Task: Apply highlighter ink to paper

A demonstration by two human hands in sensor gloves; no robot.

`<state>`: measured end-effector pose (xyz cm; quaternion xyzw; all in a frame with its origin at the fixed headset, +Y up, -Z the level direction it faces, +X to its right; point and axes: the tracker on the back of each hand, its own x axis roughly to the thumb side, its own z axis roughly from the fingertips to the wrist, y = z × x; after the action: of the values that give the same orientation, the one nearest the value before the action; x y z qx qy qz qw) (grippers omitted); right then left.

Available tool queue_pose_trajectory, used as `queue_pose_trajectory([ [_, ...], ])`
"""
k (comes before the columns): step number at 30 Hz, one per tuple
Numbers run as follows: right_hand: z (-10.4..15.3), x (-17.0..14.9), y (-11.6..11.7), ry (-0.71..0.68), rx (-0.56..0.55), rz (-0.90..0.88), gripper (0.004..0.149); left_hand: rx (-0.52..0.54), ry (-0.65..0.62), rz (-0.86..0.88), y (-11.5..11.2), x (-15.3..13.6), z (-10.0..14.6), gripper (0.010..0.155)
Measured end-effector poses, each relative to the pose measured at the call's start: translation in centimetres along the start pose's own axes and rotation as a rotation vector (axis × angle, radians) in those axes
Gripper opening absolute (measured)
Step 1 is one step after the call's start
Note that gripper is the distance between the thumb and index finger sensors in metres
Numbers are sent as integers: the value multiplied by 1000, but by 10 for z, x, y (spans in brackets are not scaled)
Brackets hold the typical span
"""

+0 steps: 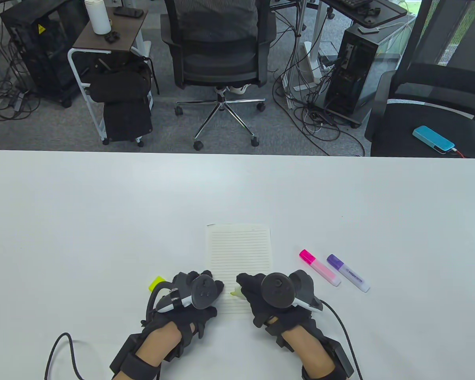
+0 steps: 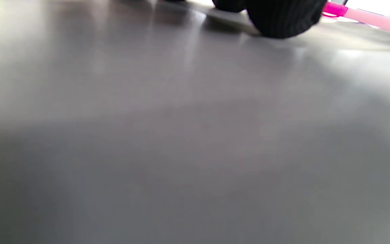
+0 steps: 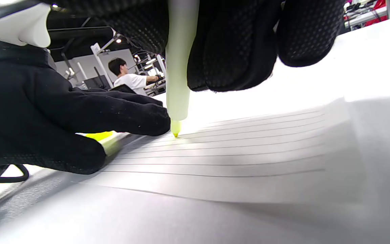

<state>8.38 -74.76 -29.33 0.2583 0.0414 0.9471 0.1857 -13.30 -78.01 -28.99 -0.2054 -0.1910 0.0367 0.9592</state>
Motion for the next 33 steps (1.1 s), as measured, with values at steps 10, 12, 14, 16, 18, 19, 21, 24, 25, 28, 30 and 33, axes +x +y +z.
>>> queue_pose_trajectory([
  [10, 2, -7, -6, 74, 1, 8, 40, -4, 2, 2, 0, 0, 0, 70],
  [12, 2, -6, -6, 76, 1, 8, 40, -4, 2, 2, 0, 0, 0, 70],
  [14, 2, -7, -7, 85, 1, 3, 40, -4, 2, 2, 0, 0, 0, 70],
  [16, 3, -7, -7, 94, -2, 4, 40, -4, 2, 2, 0, 0, 0, 70],
  [18, 3, -7, -7, 96, -2, 3, 40, -4, 2, 2, 0, 0, 0, 70],
  [19, 3, -7, -7, 95, -3, 2, 40, -4, 2, 2, 0, 0, 0, 70],
  [21, 3, -7, -8, 95, 0, -1, 40, -4, 2, 2, 0, 0, 0, 70],
  [24, 4, -7, -10, 102, 22, -14, 40, -4, 2, 2, 0, 0, 0, 70],
  [25, 4, -7, -10, 99, 23, -13, 40, -4, 2, 2, 0, 0, 0, 70],
  [28, 4, -6, -11, 99, 27, -13, 39, -4, 2, 2, 0, 0, 0, 70],
  [30, 4, -5, -12, 101, 36, -18, 39, -4, 2, 2, 0, 0, 0, 70],
  [33, 5, -5, -11, 89, 21, -15, 39, -4, 2, 2, 0, 0, 0, 70],
])
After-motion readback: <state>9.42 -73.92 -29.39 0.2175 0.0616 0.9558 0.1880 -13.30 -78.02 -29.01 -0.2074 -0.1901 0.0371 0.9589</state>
